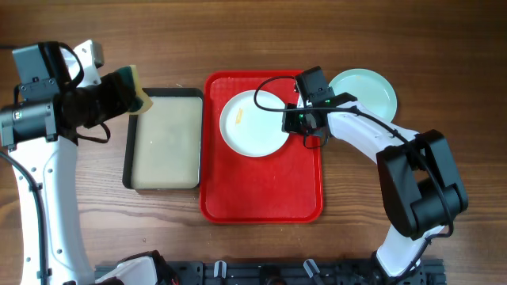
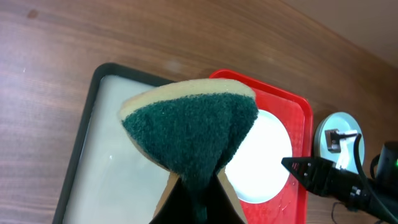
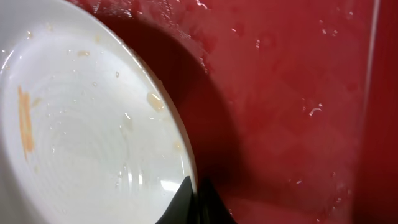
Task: Clean dirty plates on tray and stack at the side
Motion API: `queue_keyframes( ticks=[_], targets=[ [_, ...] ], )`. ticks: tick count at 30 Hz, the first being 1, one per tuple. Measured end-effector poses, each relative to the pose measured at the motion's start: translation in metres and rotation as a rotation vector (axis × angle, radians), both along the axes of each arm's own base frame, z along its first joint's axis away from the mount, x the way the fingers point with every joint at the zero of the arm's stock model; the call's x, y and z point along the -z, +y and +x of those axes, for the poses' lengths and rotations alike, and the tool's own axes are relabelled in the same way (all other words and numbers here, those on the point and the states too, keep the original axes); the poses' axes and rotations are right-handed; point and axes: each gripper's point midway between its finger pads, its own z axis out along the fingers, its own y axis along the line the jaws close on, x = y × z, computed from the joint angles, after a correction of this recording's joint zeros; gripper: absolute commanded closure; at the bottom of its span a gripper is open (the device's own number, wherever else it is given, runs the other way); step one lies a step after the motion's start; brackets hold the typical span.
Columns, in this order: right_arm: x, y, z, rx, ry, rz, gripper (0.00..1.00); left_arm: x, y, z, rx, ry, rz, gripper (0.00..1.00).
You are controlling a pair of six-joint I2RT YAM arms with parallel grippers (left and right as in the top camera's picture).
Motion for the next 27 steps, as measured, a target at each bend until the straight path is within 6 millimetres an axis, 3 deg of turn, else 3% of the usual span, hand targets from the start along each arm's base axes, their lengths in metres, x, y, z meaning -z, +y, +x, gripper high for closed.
queue_keyframes(
  ticks=[3,6,11,18,22,24,27],
  targets=[
    [-0.003,0.006,0.002,-0.048,-0.021,0.022,0.96,-0.001,-0.015,0.005,0.077,-0.026,0.029,0.96],
    [-0.004,0.009,0.001,-0.077,-0.027,0.031,0.96,0.014,-0.044,0.012,0.199,-0.005,0.055,0.96],
    [-0.004,0.01,0.0,-0.086,-0.025,0.04,0.96,0.074,-0.081,0.026,0.32,0.152,0.09,0.96],
    [-0.005,0.018,-0.004,-0.113,-0.029,0.046,0.95,0.143,-0.16,0.039,0.521,0.226,0.118,0.96],
    [-0.005,0.029,-0.01,-0.15,-0.032,0.046,0.67,0.16,-0.171,0.038,0.548,0.251,0.15,0.96],
    [-0.005,0.029,-0.009,-0.145,-0.034,0.046,0.83,0.162,-0.171,0.039,0.549,0.252,0.159,0.96],
    [-0.005,0.029,-0.008,-0.126,-0.031,0.048,0.95,0.163,-0.168,0.041,0.539,0.25,0.182,0.96]
  ],
)
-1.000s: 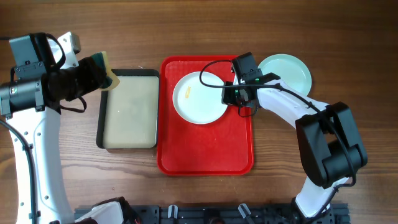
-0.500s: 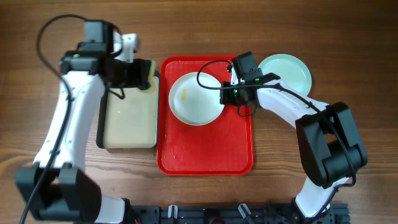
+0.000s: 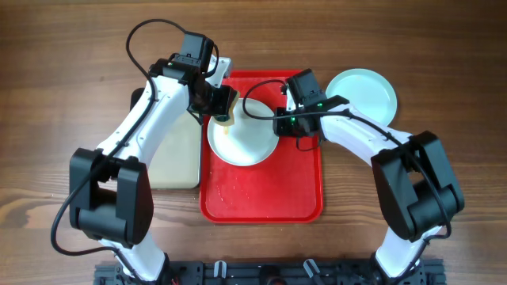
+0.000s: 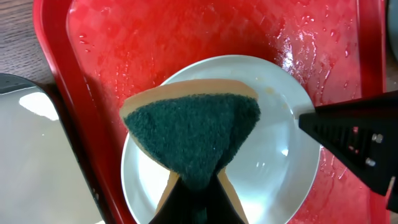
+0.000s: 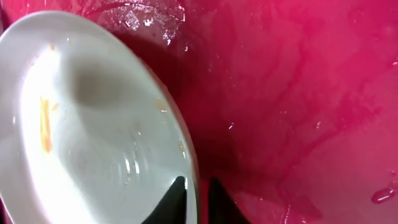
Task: Clean dirty plates on tray and stack at the side
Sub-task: 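Scrub the last plate with the sponge while right gripper holds it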
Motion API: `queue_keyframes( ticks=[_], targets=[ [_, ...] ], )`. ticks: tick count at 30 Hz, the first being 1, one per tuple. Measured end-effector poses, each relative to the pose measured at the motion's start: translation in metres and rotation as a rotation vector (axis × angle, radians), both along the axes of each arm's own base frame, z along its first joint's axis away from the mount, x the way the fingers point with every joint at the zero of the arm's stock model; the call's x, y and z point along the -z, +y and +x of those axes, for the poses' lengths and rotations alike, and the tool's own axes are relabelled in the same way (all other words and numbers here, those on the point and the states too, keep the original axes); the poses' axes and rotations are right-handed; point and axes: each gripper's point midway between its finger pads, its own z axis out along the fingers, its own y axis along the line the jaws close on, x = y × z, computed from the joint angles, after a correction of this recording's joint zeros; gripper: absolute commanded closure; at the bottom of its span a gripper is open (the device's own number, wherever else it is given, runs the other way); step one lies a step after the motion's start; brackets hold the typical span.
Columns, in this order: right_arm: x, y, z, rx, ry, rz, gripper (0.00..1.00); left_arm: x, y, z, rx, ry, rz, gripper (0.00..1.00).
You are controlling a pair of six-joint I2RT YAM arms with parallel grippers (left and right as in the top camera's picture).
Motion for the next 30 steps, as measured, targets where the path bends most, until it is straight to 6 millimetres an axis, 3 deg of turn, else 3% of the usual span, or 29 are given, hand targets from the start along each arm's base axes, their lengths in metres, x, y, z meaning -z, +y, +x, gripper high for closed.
queue_keyframes(
  ticks=[10,20,30],
  targets=[
    [0.0,0.0,0.0,0.001,-0.001,-0.002,0.96,0.005,0.003,-0.002,-0.012,0.01,0.015,0.96],
    [0.0,0.0,0.0,0.001,-0.001,-0.002,0.96,0.07,0.024,-0.018,-0.132,0.014,0.081,0.96],
    [0.001,0.002,-0.001,-0.004,-0.014,-0.03,0.96,0.083,0.011,-0.018,-0.169,0.066,0.021,0.95]
  ],
)
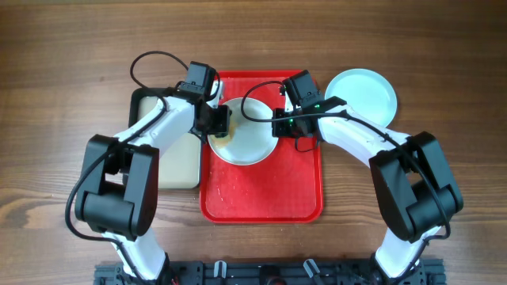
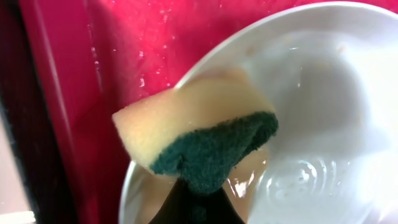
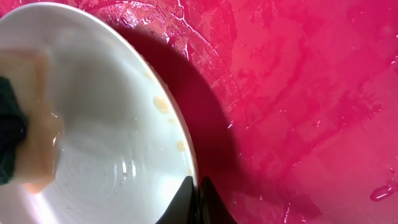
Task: Clean dirty plates on tray and stack at the side
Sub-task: 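Scrub the last plate with the sponge while right gripper holds it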
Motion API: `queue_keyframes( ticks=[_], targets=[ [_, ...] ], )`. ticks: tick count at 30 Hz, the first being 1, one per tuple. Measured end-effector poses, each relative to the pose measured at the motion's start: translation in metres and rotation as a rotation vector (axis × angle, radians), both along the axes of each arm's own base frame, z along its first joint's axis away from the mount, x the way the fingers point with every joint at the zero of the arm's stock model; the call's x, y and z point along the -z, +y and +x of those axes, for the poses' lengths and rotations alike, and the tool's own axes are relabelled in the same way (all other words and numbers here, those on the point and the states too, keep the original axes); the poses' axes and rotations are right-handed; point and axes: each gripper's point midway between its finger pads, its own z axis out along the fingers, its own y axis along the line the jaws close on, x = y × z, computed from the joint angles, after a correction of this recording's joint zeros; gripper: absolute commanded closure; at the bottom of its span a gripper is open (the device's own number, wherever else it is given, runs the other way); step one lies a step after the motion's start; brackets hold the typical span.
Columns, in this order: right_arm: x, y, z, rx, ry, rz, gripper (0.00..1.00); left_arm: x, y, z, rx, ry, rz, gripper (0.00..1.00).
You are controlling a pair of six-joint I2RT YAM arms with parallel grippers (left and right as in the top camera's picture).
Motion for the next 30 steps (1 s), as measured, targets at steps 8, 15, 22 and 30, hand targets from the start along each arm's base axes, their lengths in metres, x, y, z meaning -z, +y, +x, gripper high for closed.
queue_keyframes(
  ticks=[8,15,22,30],
  targets=[
    [0.0,0.0,0.0,0.0,0.0,-0.001,0.96,-0.003,-0.08,-0.023,0.142,0.059,-0.255,0.96],
    [0.0,0.003,-0.002,-0.008,0.0,0.001,0.96,-0.044,-0.046,-0.006,0.054,-0.011,-0.188,0.96],
    [0.0,0.006,-0.003,-0.015,0.001,0.005,0.96,-0.104,0.014,0.01,-0.05,-0.195,0.035,0.96],
    [-0.001,0.007,-0.003,-0.015,-0.001,0.006,0.96,-0.036,0.022,-0.002,-0.039,-0.035,0.116,0.96]
  ],
)
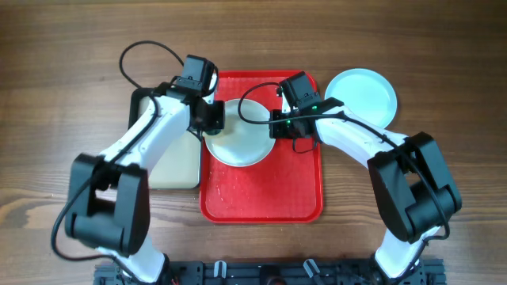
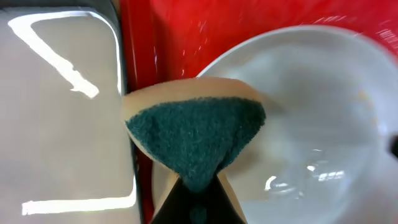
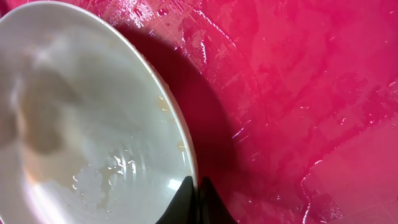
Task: Clean dirty plates on tray and stack at the side
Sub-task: 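Scrub the last plate with the sponge while right gripper holds it, then lift the plate with the right gripper and tilt it over water tray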
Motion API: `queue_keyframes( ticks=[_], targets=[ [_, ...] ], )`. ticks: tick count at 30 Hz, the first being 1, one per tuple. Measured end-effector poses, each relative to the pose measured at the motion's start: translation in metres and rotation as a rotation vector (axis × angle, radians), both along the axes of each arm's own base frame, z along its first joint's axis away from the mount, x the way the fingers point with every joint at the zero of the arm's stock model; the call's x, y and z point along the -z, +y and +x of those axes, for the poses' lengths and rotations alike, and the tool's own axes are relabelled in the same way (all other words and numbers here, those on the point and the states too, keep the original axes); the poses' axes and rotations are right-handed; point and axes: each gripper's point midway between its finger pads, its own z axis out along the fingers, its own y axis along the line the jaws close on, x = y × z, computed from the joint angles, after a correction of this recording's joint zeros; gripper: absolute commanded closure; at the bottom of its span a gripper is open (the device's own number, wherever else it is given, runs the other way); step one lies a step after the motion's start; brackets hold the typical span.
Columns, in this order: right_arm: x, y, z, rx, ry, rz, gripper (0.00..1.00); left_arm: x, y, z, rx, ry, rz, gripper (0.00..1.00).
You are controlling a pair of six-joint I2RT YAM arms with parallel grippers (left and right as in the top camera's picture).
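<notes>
A white plate (image 1: 242,134) lies tilted on the red tray (image 1: 261,198); wet smears show on it (image 3: 81,155). My right gripper (image 3: 194,186) is shut on the plate's right rim and holds it raised. My left gripper (image 2: 198,186) is shut on a yellow sponge with a green scouring face (image 2: 196,140), held at the plate's left edge, over the tray's left rim. In the overhead view the left gripper (image 1: 207,117) sits at the tray's upper left. A pale green plate (image 1: 364,93) rests on the table to the right of the tray.
A dark-rimmed basin of cloudy water (image 1: 166,150) stands left of the tray, seen close in the left wrist view (image 2: 62,124). The tray's lower half (image 1: 261,186) is wet. Wooden table (image 1: 444,63) lies all around.
The sponge has moved from inside the plate's left part to its left edge, over the tray rim beside the basin. The orange streak is gone; watery smears remain. The right gripper still holds the rim.
First my left gripper held the sponge over the basin while the right gripped the dirty plate's rim. Then the sponge was over the plate, then pressed on its left part. Now it is at the plate's left edge and the orange mark no longer shows.
</notes>
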Motion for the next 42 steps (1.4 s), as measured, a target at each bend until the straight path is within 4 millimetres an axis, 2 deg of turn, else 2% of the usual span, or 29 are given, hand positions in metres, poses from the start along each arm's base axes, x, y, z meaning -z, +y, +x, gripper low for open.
queue_keyframes(
  ticks=[4,9,11,13,14,18,21,25,27,29,31,33,34,35,36,37,39,42],
  targets=[
    [0.0,0.0,0.0,0.0,0.0,0.0,0.96,0.026,-0.002,-0.001,0.007,0.047,0.014,0.96],
    [0.0,0.0,0.0,0.0,-0.002,0.0,0.96,0.032,-0.01,-0.001,0.018,0.061,-0.017,0.96],
    [0.0,0.0,0.001,0.001,-0.002,-0.001,0.96,0.032,-0.023,-0.002,0.042,0.059,-0.063,0.96],
    [0.0,-0.001,0.001,0.002,-0.002,-0.003,0.96,0.032,-0.046,-0.006,0.093,0.061,-0.109,0.95],
    [0.0,-0.001,0.0,0.002,-0.002,-0.003,0.96,0.031,-0.064,-0.013,0.137,0.065,-0.132,0.94],
    [0.001,-0.001,0.0,0.003,0.0,-0.004,0.96,0.031,-0.103,-0.032,0.243,0.068,-0.162,0.96],
    [0.001,-0.001,0.0,0.003,0.0,-0.005,0.96,0.031,-0.113,-0.038,0.271,0.073,-0.172,0.96],
    [0.0,-0.001,0.0,0.002,-0.001,-0.003,0.95,0.024,-0.107,-0.035,0.257,0.061,-0.156,0.96],
    [0.0,0.0,0.0,0.001,-0.001,0.0,0.95,0.003,-0.09,-0.025,0.221,-0.004,-0.1,0.96],
    [0.0,0.0,0.0,0.0,-0.002,0.001,0.95,-0.066,-0.053,0.007,0.12,-0.221,-0.043,0.96],
    [0.0,0.0,0.0,0.0,-0.002,0.001,0.95,-0.122,-0.014,0.022,0.015,-0.377,-0.002,0.96],
    [0.0,0.0,0.0,0.0,-0.002,0.001,0.83,-0.167,0.039,0.024,-0.121,-0.483,0.05,0.96],
    [0.0,0.0,0.0,0.006,0.002,0.003,0.73,-0.178,0.062,0.022,-0.182,-0.504,0.069,0.96],
    [0.0,0.0,0.0,0.002,0.003,0.003,0.7,-0.185,0.092,0.015,-0.277,-0.502,0.084,0.96],
    [0.001,0.0,-0.001,0.01,0.011,0.003,0.71,-0.186,0.111,0.013,-0.332,-0.495,0.087,0.96],
    [0.001,0.0,-0.002,0.014,0.016,0.002,0.78,-0.182,0.125,0.008,-0.372,-0.465,0.076,0.96],
    [0.001,0.0,-0.003,0.022,0.022,0.004,0.81,-0.172,0.141,-0.002,-0.421,-0.395,0.027,0.96],
    [0.001,0.004,-0.005,0.022,0.025,0.005,0.86,-0.163,0.152,-0.01,-0.466,-0.336,-0.038,0.96]
  ],
)
